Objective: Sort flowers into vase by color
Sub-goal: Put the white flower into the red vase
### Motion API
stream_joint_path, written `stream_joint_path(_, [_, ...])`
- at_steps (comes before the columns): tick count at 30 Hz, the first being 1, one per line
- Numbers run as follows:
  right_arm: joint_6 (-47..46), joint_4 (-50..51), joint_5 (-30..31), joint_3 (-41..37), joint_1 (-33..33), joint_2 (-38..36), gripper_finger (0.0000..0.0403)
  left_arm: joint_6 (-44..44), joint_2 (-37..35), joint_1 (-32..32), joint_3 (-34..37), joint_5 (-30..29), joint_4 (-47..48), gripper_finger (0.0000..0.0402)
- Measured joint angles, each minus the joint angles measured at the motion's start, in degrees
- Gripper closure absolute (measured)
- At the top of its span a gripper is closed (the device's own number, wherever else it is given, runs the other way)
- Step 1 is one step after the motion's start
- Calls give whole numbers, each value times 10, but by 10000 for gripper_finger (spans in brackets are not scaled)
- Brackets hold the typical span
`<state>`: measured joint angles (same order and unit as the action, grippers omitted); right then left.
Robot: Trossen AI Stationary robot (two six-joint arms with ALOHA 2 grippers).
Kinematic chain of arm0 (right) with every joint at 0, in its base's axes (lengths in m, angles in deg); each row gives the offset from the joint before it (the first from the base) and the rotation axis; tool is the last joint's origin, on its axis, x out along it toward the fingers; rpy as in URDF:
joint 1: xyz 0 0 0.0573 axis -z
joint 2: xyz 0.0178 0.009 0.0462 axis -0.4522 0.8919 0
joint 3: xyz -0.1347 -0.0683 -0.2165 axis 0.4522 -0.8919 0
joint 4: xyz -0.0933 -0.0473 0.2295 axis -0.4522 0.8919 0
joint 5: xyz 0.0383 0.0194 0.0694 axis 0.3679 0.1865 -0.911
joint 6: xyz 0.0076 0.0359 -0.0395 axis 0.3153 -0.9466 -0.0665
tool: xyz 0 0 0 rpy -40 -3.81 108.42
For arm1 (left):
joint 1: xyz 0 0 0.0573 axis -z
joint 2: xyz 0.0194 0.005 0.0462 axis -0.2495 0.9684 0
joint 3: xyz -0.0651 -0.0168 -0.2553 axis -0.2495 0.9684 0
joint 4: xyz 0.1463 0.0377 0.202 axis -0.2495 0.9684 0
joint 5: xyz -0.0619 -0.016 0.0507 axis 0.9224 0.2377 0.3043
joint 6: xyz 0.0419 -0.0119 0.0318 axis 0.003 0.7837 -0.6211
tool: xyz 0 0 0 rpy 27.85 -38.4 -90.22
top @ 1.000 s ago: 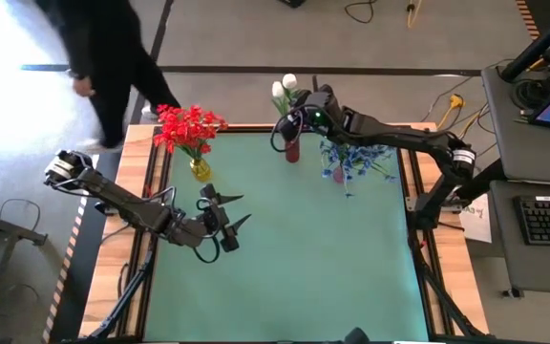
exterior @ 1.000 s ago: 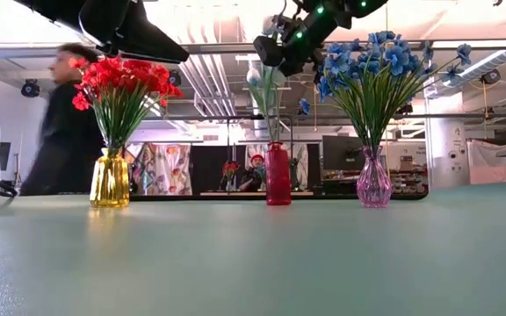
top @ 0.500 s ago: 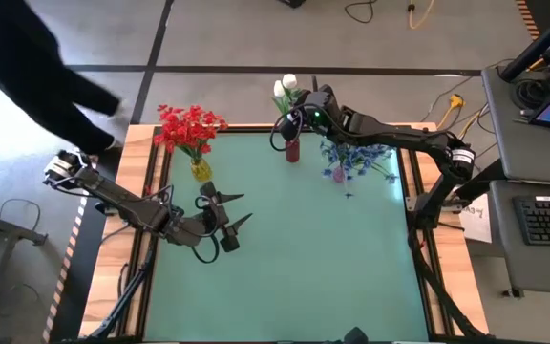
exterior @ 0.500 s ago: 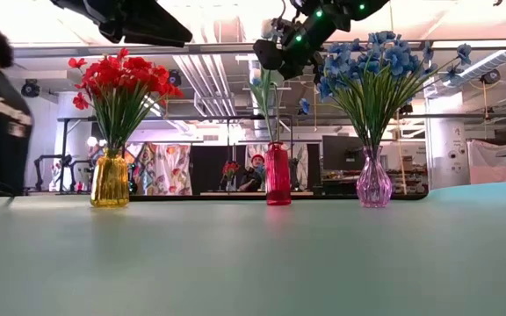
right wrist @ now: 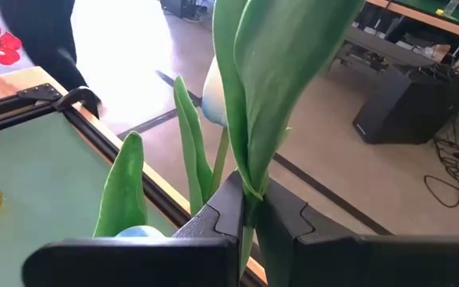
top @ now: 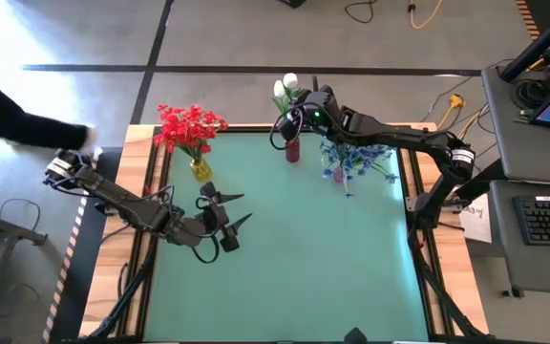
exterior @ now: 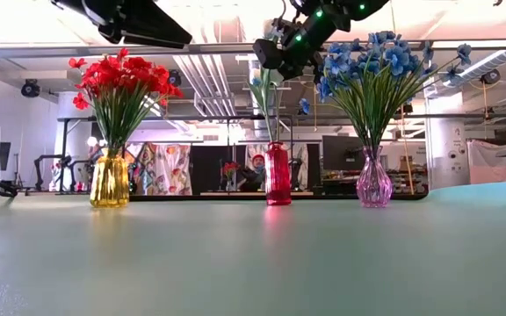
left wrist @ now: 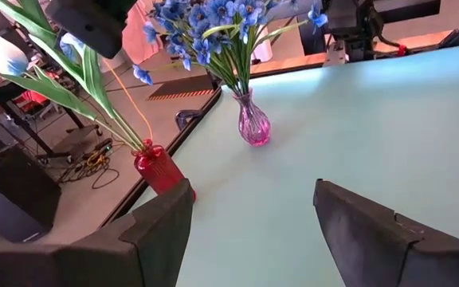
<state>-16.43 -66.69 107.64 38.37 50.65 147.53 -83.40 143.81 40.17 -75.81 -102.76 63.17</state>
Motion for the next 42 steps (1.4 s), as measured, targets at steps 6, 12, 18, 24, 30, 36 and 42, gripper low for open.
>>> stream_joint_path(6, [0,1,-5,0,0,0,382,4,0,0,0,0,12,153])
stream_joint_path(12, [-4,1,-15,0,0,0,350,5,0,0,0,0,19,153])
stream_joint_path(18, [-6,8,-15,0,0,0,311,5,0,0,0,0,22,153])
stream_joint_path(24, [-15,33,-17,-1,-3,-8,273,5,0,0,0,0,22,153])
stream_joint_path(30, [-56,112,-17,10,-8,-32,222,8,-15,20,-12,0,32,153])
stream_joint_path(36, [-54,141,-17,12,-21,-62,178,-2,-71,50,-9,1,75,153])
stream_joint_path(42, [-37,142,-16,12,-35,-94,149,-2,-146,88,1,37,155,153])
